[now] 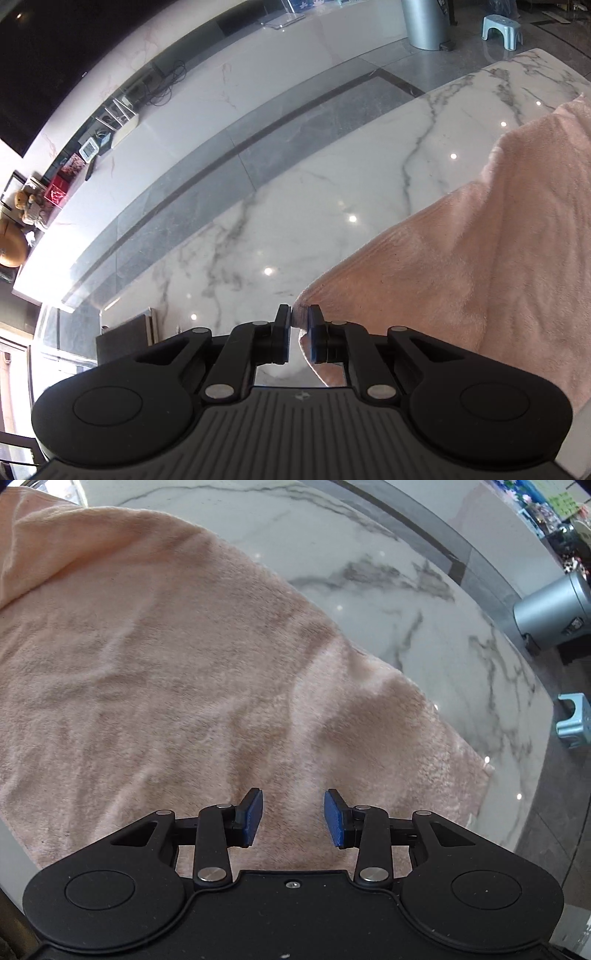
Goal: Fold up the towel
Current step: 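Pull the held towel edges apart with both tools to straighten the towel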
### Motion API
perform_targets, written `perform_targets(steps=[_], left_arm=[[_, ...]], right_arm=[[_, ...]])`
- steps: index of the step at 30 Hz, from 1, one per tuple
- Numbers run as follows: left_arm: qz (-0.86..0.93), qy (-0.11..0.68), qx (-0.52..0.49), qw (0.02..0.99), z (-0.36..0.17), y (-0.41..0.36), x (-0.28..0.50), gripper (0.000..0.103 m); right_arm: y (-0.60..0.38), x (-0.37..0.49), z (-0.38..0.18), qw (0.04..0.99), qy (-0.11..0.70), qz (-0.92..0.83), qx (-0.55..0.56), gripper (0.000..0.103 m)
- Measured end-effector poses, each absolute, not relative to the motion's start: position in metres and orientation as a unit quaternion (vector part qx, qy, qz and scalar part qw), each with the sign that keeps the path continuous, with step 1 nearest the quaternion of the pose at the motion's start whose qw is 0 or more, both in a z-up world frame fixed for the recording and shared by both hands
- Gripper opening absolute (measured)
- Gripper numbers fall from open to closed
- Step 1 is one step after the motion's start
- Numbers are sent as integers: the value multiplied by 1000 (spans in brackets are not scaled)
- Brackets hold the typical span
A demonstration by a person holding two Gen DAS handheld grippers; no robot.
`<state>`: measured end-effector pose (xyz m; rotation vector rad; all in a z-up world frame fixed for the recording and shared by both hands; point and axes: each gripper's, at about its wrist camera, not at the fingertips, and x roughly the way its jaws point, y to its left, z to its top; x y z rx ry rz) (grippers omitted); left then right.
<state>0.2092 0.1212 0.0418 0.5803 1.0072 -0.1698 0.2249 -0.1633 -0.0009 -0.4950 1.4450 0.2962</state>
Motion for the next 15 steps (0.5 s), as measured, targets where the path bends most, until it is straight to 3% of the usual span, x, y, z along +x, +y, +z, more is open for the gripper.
perform_targets(steps=[4,15], left_arm=[[-32,457,298,837,26,122,238,9],[-6,500,286,817,-22,123,289,9]], right_arm=[[-178,207,21,712,656,125,-214,36],[-242,248,23,742,647,59,-168,36]])
